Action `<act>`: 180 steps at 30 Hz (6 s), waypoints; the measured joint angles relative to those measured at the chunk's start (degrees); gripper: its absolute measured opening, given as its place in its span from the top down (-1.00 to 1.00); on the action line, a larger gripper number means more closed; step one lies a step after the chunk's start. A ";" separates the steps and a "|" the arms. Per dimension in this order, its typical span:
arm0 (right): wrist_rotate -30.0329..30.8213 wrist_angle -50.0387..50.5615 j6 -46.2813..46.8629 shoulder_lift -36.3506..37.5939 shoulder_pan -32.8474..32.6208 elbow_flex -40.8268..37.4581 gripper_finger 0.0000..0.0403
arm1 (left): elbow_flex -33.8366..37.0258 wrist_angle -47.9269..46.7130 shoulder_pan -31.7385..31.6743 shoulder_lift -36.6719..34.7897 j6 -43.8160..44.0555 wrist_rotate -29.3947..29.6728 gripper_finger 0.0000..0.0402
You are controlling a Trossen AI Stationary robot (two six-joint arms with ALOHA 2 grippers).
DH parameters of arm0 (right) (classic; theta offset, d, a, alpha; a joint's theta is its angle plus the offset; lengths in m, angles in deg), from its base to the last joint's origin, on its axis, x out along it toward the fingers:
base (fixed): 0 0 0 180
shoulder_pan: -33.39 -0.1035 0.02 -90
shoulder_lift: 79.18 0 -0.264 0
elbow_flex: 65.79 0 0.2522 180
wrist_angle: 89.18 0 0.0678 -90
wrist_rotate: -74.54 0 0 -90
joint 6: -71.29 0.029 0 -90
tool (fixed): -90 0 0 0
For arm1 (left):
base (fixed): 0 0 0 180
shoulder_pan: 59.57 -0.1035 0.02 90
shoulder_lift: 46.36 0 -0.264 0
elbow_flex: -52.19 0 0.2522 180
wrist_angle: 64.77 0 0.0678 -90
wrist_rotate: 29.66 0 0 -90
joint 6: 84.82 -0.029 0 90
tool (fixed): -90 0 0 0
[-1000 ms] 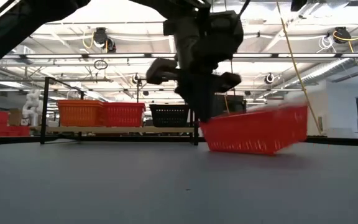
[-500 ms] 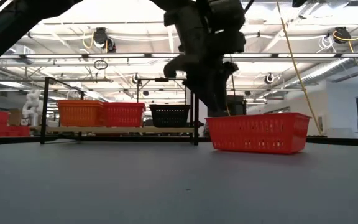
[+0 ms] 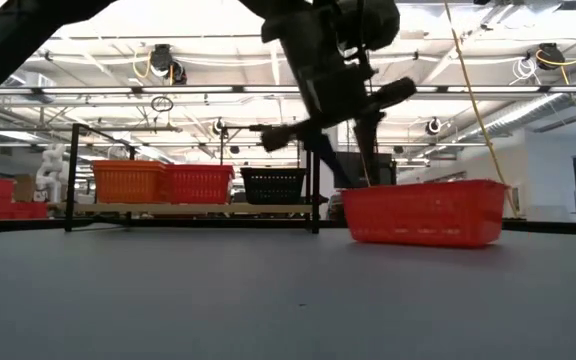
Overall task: Stack baskets on shelf by color
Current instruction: Stack the red bin on top of the stacked red bins on the shelf
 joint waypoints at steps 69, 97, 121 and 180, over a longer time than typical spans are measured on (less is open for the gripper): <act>0.15 -1.09 1.59 0.13 -0.08 0.01 0.67 | 8.51 31.10 1.64 -6.49 109.97 -6.82 0.30; -0.02 0.03 2.79 0.48 -0.08 0.01 0.67 | 8.56 45.58 13.57 5.58 109.49 14.78 0.30; -0.06 0.43 3.11 0.52 -0.08 0.00 0.67 | 8.57 36.44 13.70 5.68 106.65 14.61 0.38; -0.04 2.72 1.23 1.64 -0.08 0.00 0.67 | 54.12 11.18 -17.97 -59.58 60.05 10.58 0.95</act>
